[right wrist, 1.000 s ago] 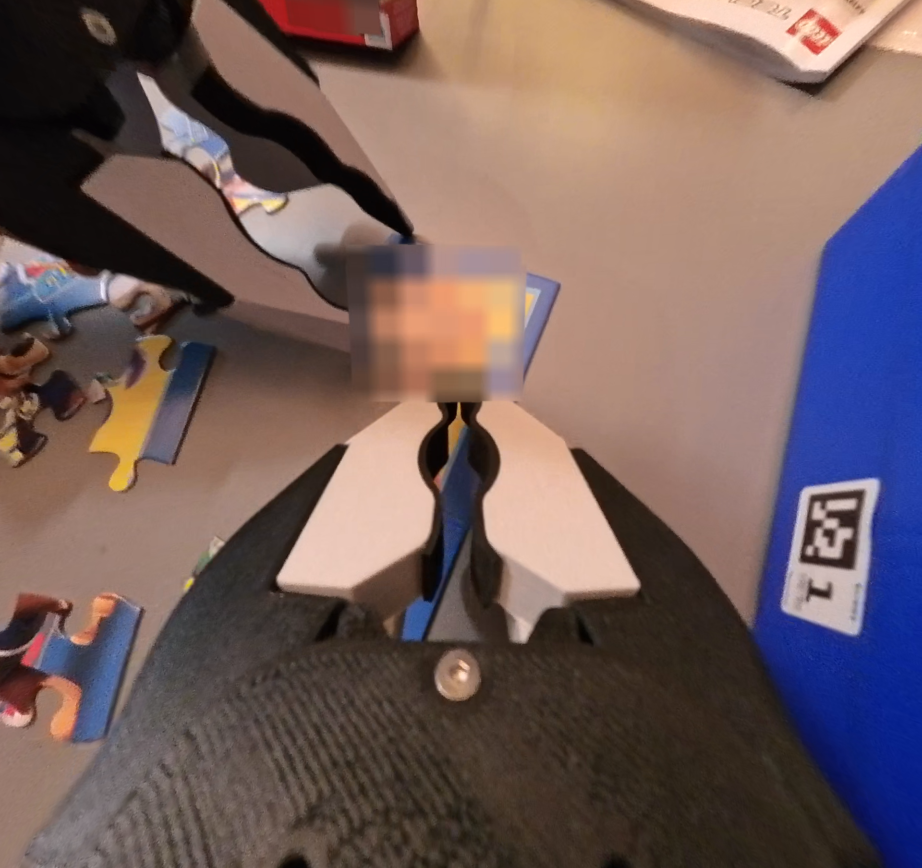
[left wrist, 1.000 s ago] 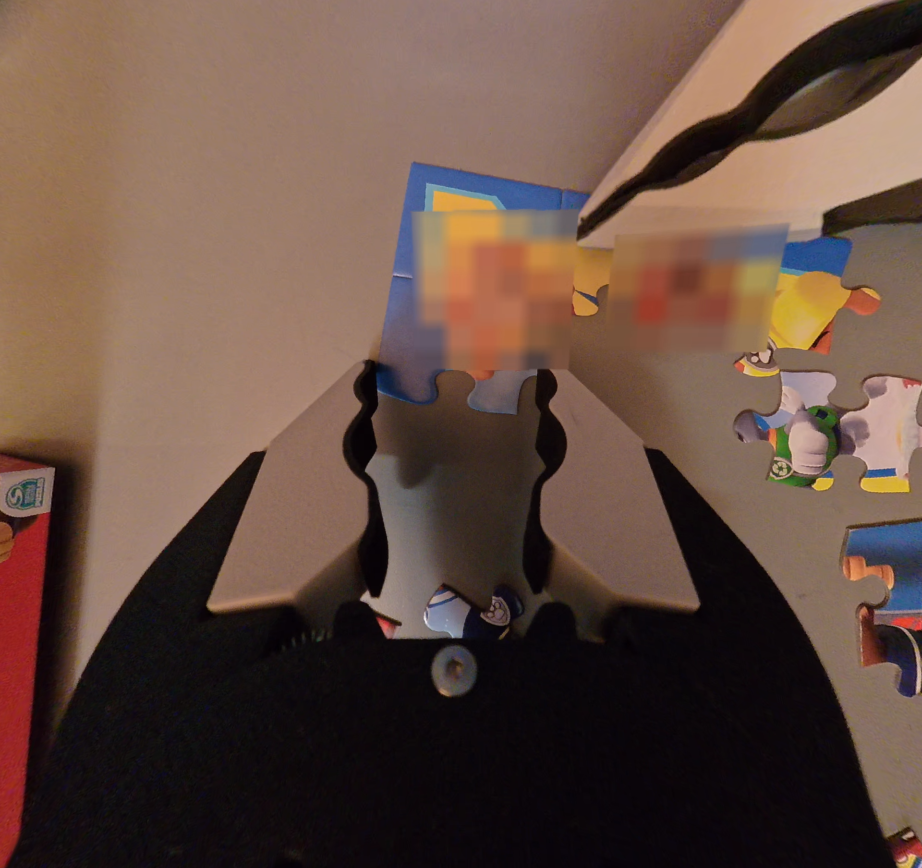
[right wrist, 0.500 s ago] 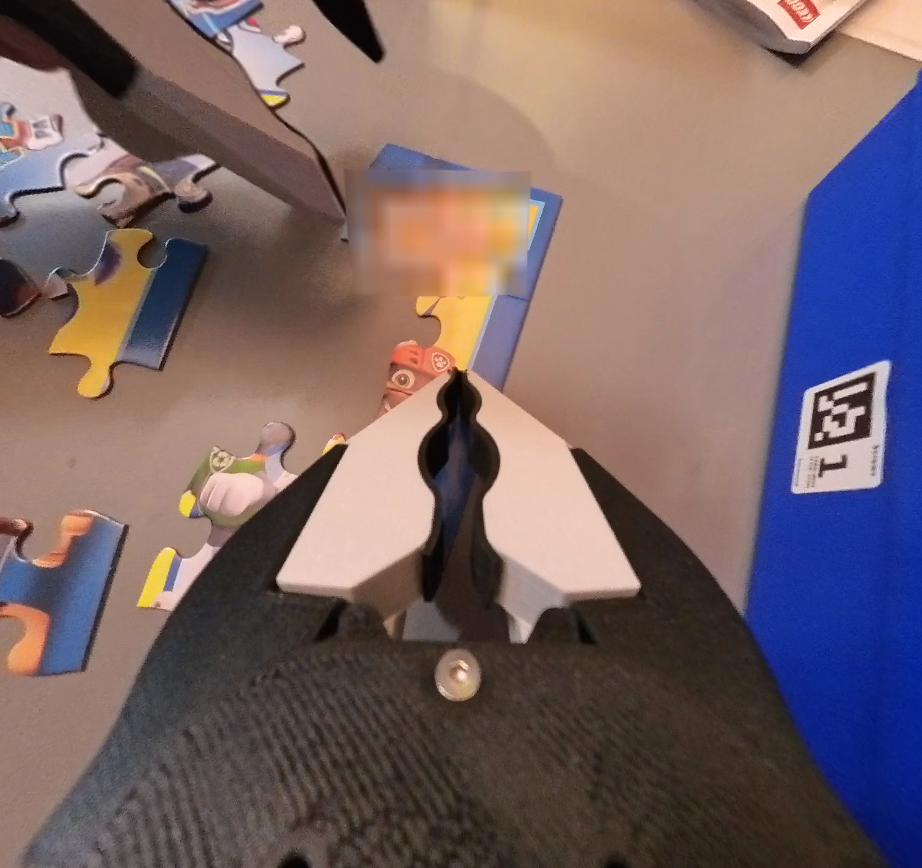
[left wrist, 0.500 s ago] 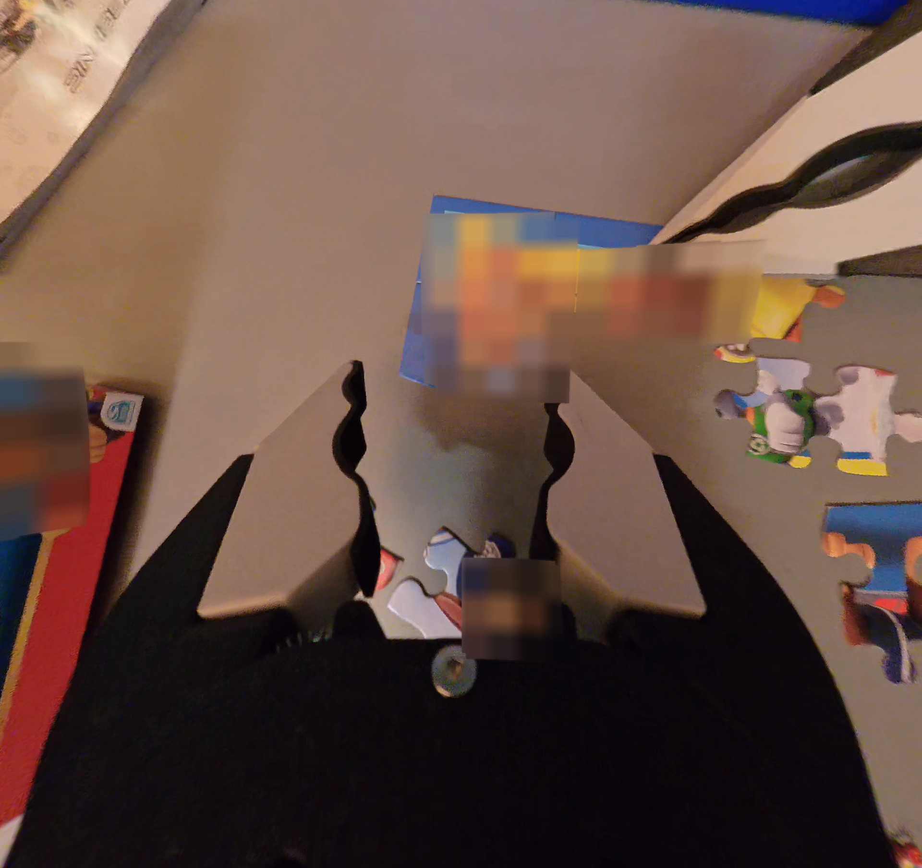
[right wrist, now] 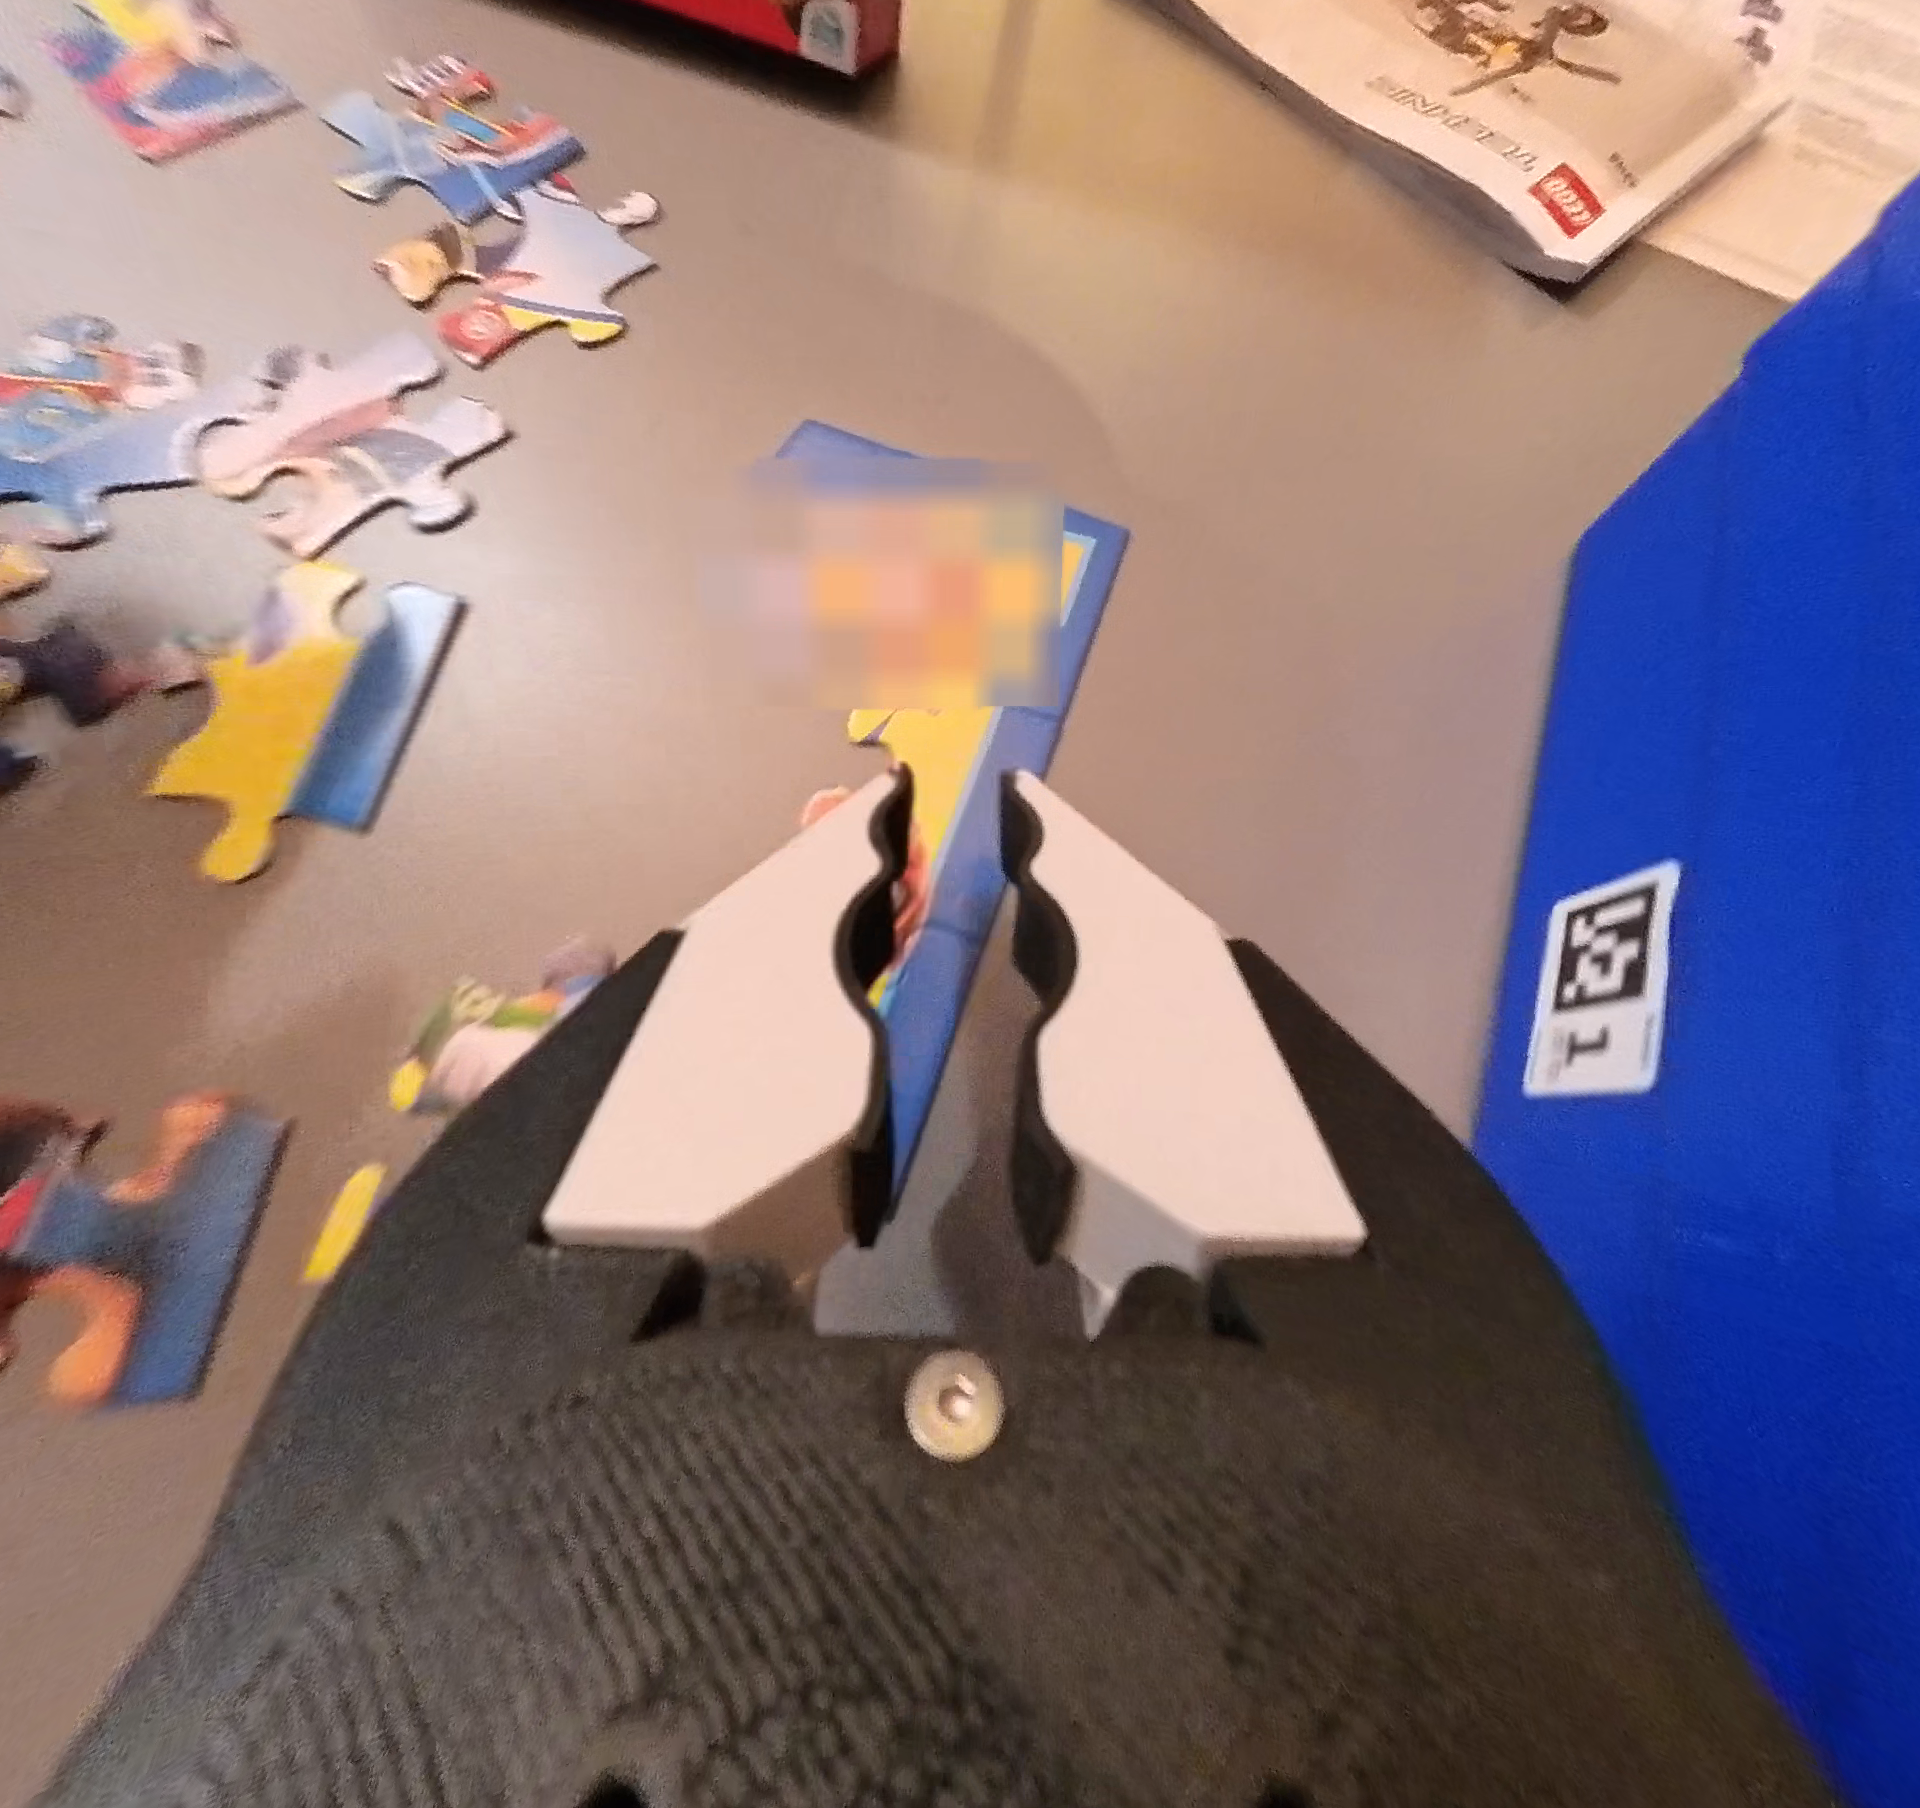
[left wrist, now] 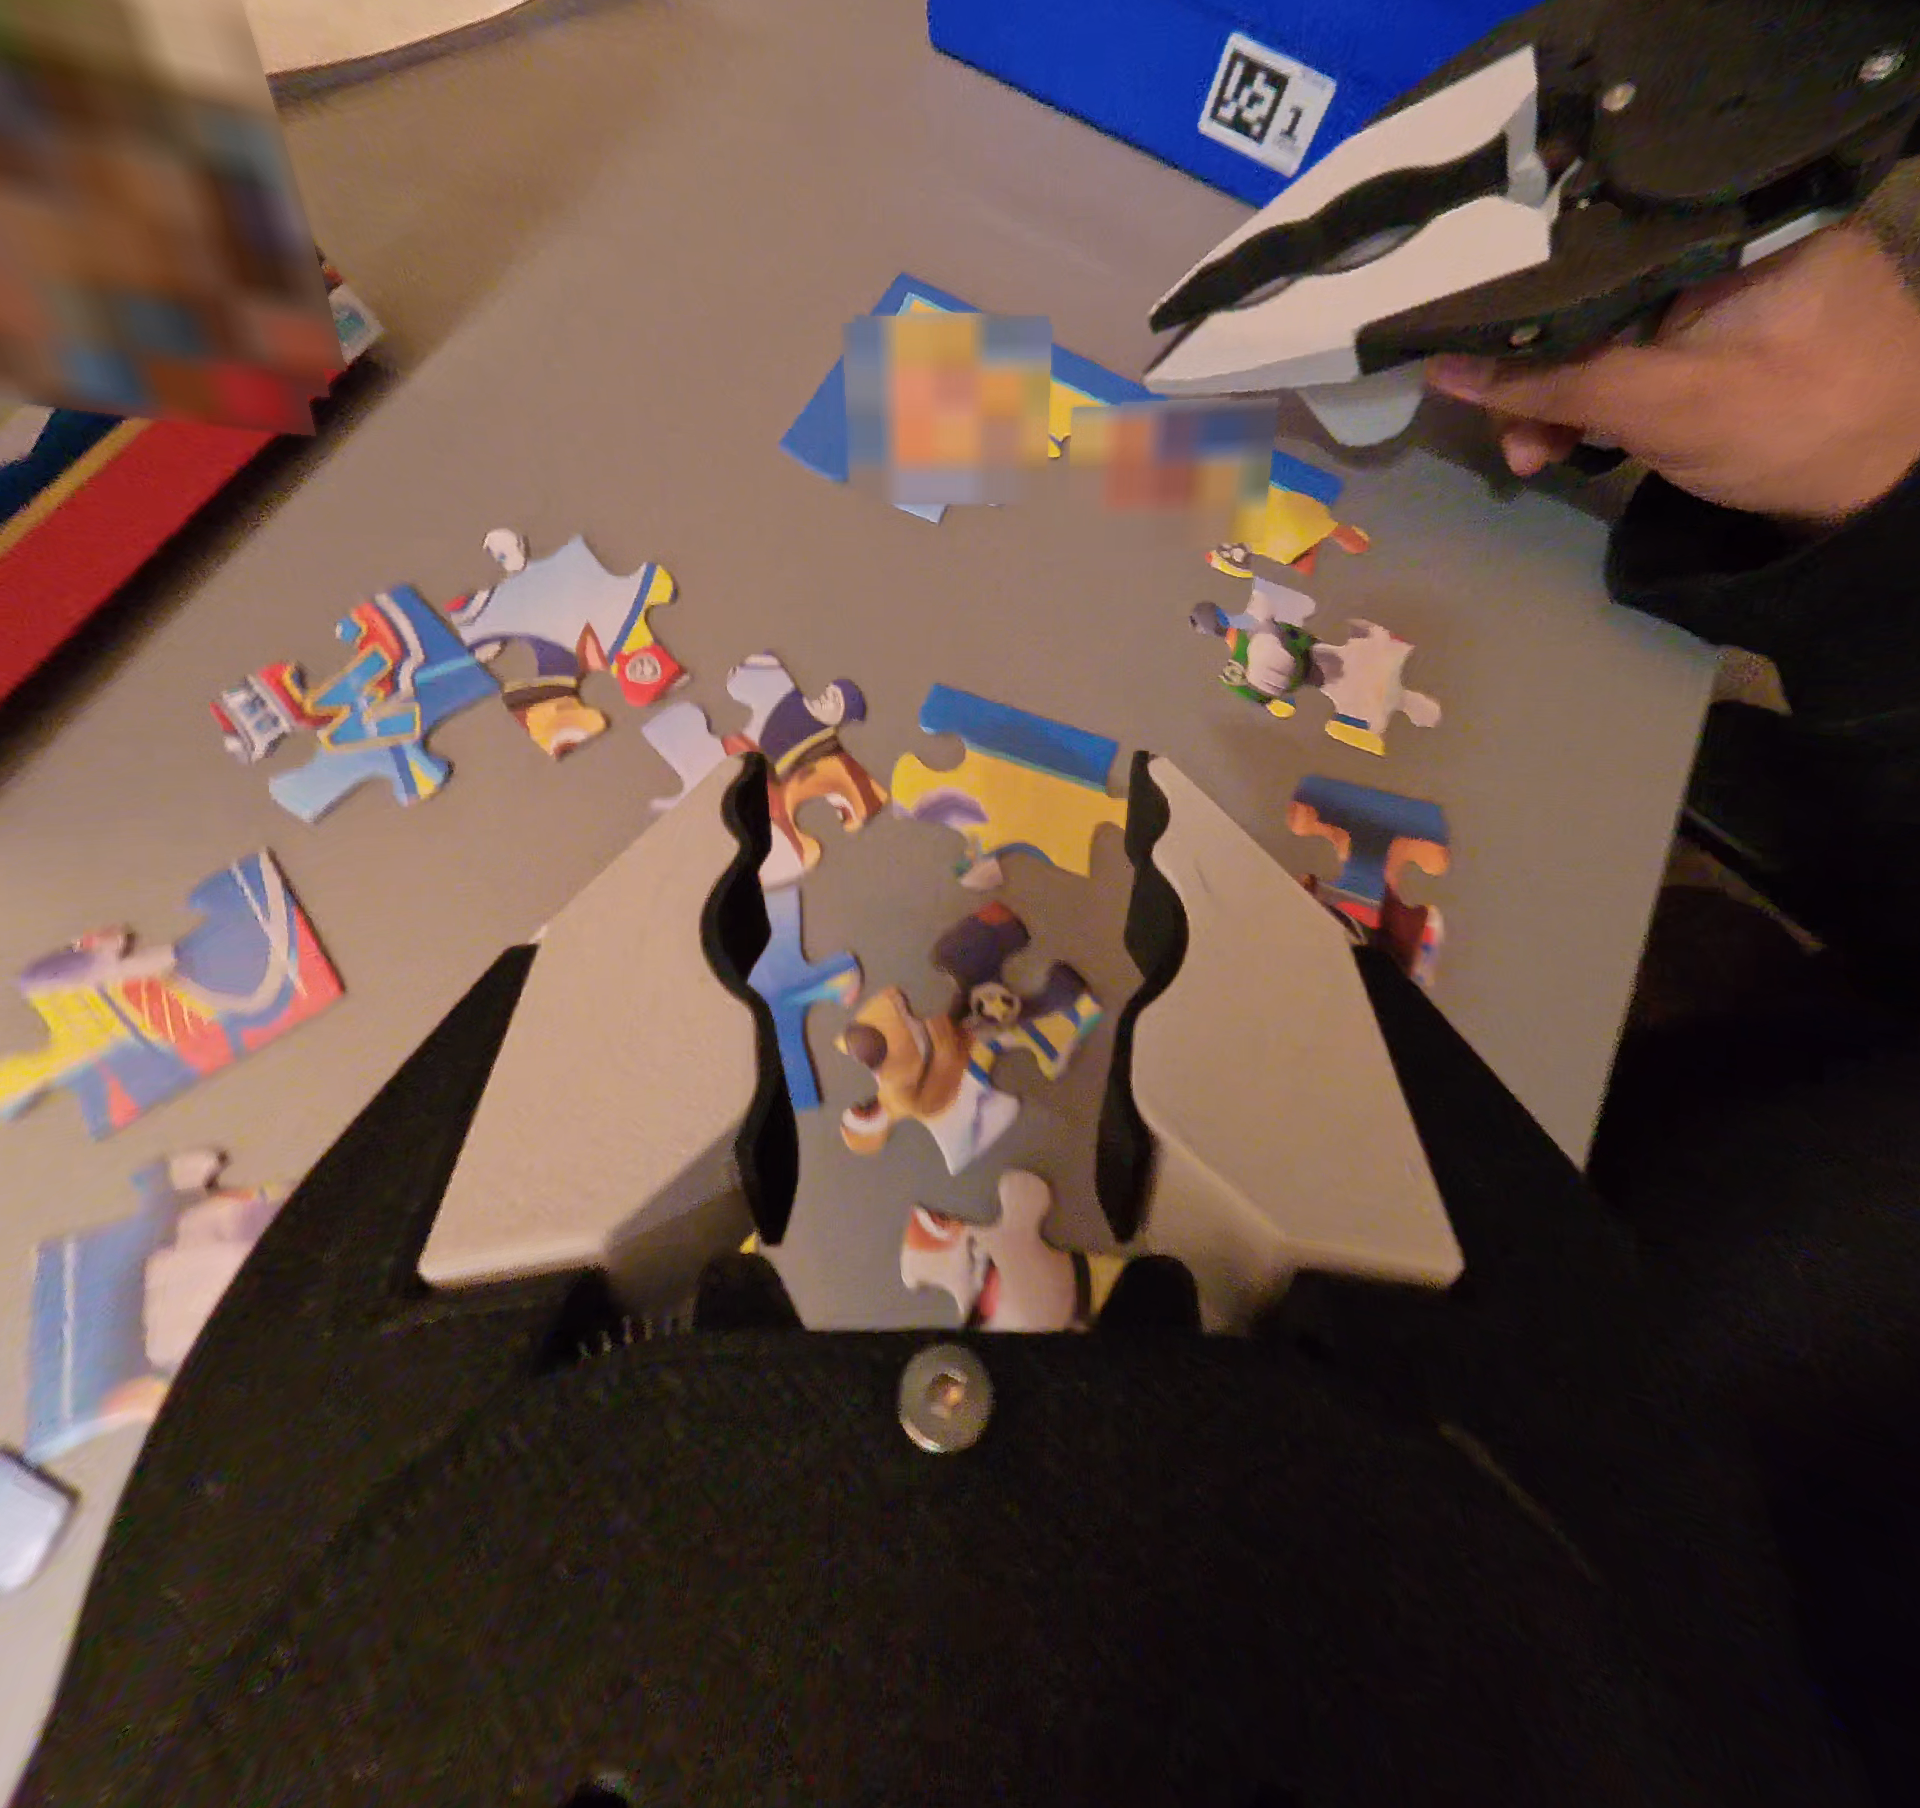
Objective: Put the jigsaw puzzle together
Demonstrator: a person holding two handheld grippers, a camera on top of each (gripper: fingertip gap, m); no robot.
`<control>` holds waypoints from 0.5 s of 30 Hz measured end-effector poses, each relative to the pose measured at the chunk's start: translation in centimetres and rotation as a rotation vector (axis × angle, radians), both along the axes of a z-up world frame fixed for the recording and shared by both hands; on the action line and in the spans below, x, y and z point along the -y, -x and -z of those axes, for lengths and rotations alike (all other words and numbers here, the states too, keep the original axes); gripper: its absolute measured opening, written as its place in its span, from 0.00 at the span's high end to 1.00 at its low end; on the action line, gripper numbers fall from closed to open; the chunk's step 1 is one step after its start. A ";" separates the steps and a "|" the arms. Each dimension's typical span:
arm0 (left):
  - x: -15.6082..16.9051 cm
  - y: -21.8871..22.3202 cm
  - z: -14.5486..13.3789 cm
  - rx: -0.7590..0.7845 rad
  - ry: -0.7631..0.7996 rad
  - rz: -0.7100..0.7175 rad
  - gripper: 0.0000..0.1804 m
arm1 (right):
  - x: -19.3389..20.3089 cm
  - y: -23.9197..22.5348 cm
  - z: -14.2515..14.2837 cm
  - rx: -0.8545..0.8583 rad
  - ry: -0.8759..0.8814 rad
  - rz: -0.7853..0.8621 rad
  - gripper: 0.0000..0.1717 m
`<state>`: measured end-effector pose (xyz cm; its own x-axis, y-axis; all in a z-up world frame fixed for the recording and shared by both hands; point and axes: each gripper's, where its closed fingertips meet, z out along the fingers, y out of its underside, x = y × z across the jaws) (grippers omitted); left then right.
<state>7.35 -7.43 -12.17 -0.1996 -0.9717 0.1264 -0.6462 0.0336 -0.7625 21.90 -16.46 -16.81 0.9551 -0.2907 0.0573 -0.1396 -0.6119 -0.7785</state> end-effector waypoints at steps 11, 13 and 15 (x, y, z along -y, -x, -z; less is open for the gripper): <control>1.9 6.4 -0.6 0.182 0.153 -0.073 0.62 | 6.5 5.0 1.5 -0.007 -0.015 -0.028 0.82; 2.4 7.0 -0.2 0.179 0.135 -0.085 0.62 | 6.6 5.7 2.0 -0.042 -0.001 -0.031 0.80; 3.1 7.6 -0.1 0.186 0.137 -0.094 0.63 | 6.7 5.6 2.4 -0.019 0.029 -0.017 0.80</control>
